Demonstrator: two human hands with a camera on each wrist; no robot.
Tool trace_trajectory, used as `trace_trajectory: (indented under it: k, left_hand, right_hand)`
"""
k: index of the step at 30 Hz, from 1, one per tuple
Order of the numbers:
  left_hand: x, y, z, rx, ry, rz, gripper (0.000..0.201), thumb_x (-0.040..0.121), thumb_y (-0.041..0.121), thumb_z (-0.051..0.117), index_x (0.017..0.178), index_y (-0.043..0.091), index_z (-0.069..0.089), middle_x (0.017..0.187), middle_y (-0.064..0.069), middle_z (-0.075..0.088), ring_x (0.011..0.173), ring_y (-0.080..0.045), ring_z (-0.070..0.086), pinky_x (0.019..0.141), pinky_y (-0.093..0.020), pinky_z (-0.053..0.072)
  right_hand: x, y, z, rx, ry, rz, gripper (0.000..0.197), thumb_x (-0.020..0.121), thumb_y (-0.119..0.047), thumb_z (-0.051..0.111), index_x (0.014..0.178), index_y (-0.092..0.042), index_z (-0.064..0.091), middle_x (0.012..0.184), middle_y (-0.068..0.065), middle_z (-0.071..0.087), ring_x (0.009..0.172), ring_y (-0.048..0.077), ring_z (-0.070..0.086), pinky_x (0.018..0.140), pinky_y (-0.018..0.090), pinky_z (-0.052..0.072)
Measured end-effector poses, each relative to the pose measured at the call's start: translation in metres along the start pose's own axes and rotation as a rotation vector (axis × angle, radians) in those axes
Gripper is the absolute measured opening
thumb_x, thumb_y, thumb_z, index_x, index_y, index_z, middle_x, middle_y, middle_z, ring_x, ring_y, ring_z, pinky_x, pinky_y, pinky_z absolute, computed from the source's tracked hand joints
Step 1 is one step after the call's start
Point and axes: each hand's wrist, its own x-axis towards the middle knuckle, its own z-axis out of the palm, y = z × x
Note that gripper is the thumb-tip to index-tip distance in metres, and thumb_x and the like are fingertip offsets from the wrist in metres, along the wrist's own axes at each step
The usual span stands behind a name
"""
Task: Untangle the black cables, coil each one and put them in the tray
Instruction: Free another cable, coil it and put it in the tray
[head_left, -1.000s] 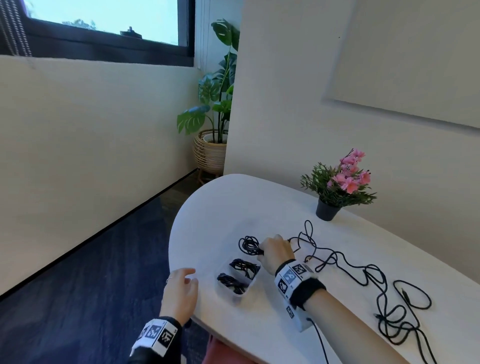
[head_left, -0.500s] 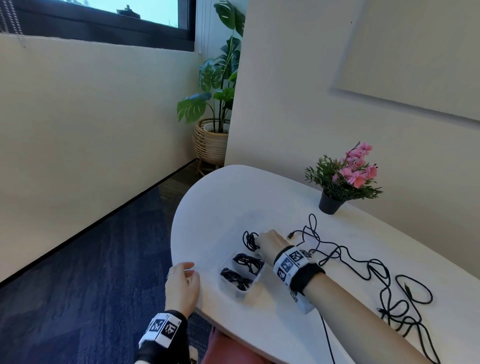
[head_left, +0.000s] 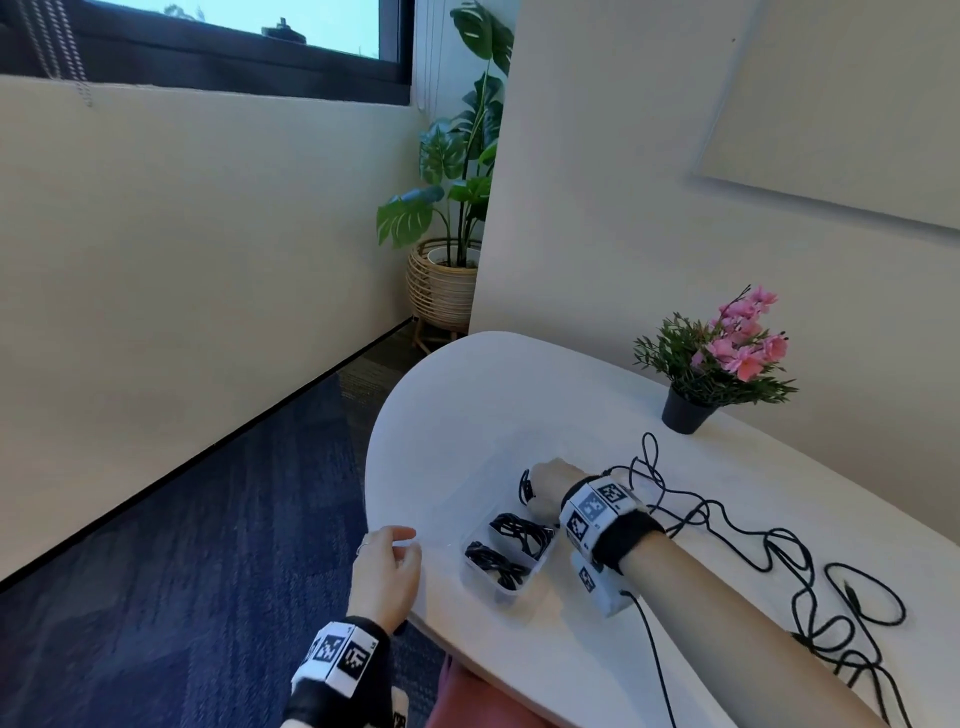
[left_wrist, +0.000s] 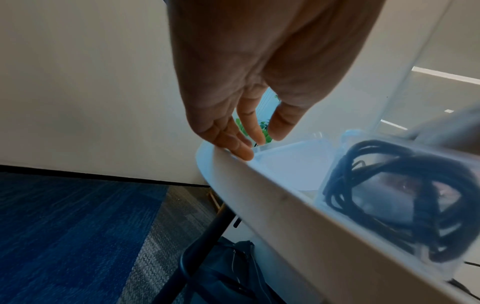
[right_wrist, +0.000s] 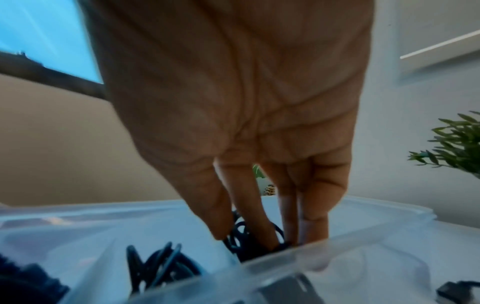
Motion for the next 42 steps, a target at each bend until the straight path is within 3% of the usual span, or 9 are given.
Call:
trace_trajectory:
  k: [10,13,21,26,30,32,35,38,42]
  left_hand:
    - [0.0,-0.006,0.005,-0.032,0.023,0.021,0.02,0.089,0.007,0.053,0.107,0.014,0.059,0.105,-0.001,0.052,0.093,-0.015,0.056,0.086,-0.025,0.039]
    - [-0.001,-0.006,0.005,-0.039,0.044,0.04,0.019,0.089,0.005,0.053,0.104,0.015,0.058,0.103,-0.001,0.052,0.09,-0.013,0.054,0.085,-0.024,0.039]
    - [0.0,-0.008,0.009,-0.04,0.06,0.039,0.017,0.089,0.007,0.054,0.1,0.02,0.056,0.104,-0.001,0.052,0.09,-0.014,0.054,0.084,-0.025,0.039]
    - [-0.001,-0.008,0.01,-0.029,0.06,0.058,0.018,0.088,0.006,0.054,0.096,0.022,0.055,0.103,0.0,0.051,0.087,-0.01,0.053,0.079,-0.022,0.035]
    - [-0.002,-0.01,0.011,-0.029,0.055,0.083,0.016,0.088,0.004,0.055,0.094,0.018,0.056,0.101,-0.002,0.053,0.086,-0.01,0.052,0.077,-0.019,0.033]
    - [-0.003,-0.012,0.011,-0.026,0.051,0.08,0.015,0.088,0.004,0.056,0.096,0.017,0.057,0.101,-0.001,0.053,0.088,-0.012,0.052,0.078,-0.019,0.033]
    - [-0.002,-0.013,0.01,-0.038,0.041,0.078,0.016,0.088,0.004,0.056,0.096,0.018,0.057,0.099,-0.001,0.053,0.09,-0.014,0.052,0.078,-0.02,0.032]
    - [-0.001,-0.012,0.008,-0.052,0.041,0.072,0.017,0.087,0.002,0.056,0.096,0.017,0.058,0.098,-0.001,0.053,0.09,-0.013,0.052,0.079,-0.019,0.032]
    - [0.0,-0.011,0.009,-0.05,0.046,0.07,0.017,0.087,0.001,0.056,0.097,0.015,0.059,0.099,-0.001,0.053,0.091,-0.014,0.053,0.081,-0.021,0.034]
  right_hand:
    - [0.011,-0.003,0.014,0.49,0.292,-0.014,0.022,0.085,-0.01,0.066,0.102,0.004,0.069,0.101,0.019,0.069,0.096,0.025,0.065,0.087,0.029,0.052]
    - [0.009,0.005,0.017,0.637,0.371,-0.016,0.042,0.072,-0.01,0.079,0.109,0.002,0.063,0.085,0.014,0.071,0.089,0.024,0.066,0.08,0.028,0.052]
    - [0.01,-0.006,0.016,0.488,0.308,-0.071,0.012,0.081,-0.008,0.071,0.085,0.002,0.072,0.094,0.014,0.069,0.091,0.027,0.064,0.078,0.024,0.05]
    - [0.016,-0.005,0.022,0.363,0.175,0.015,0.052,0.087,-0.006,0.059,0.046,-0.015,0.029,0.053,0.005,0.034,0.051,0.018,0.041,0.054,0.024,0.035]
    - [0.016,0.004,0.016,0.356,0.038,0.037,0.043,0.085,-0.001,0.052,0.047,-0.017,0.038,0.053,0.007,0.043,0.045,0.016,0.034,0.045,0.023,0.029]
    - [0.016,0.009,0.008,0.384,-0.021,0.017,0.027,0.088,-0.007,0.057,0.064,-0.014,0.065,0.079,0.013,0.068,0.057,0.015,0.052,0.053,0.023,0.043]
    - [0.016,0.022,0.001,0.515,0.025,-0.005,0.017,0.085,-0.01,0.066,0.102,-0.006,0.069,0.102,0.01,0.071,0.084,0.016,0.067,0.08,0.025,0.052]
    - [0.013,0.031,0.001,0.488,0.255,0.011,0.019,0.082,-0.008,0.069,0.101,-0.008,0.072,0.105,0.008,0.07,0.094,0.017,0.065,0.082,0.019,0.046]
    - [0.018,0.025,0.012,0.361,0.198,-0.018,0.019,0.079,-0.009,0.073,0.097,-0.003,0.074,0.104,0.011,0.072,0.099,0.02,0.066,0.086,0.018,0.048]
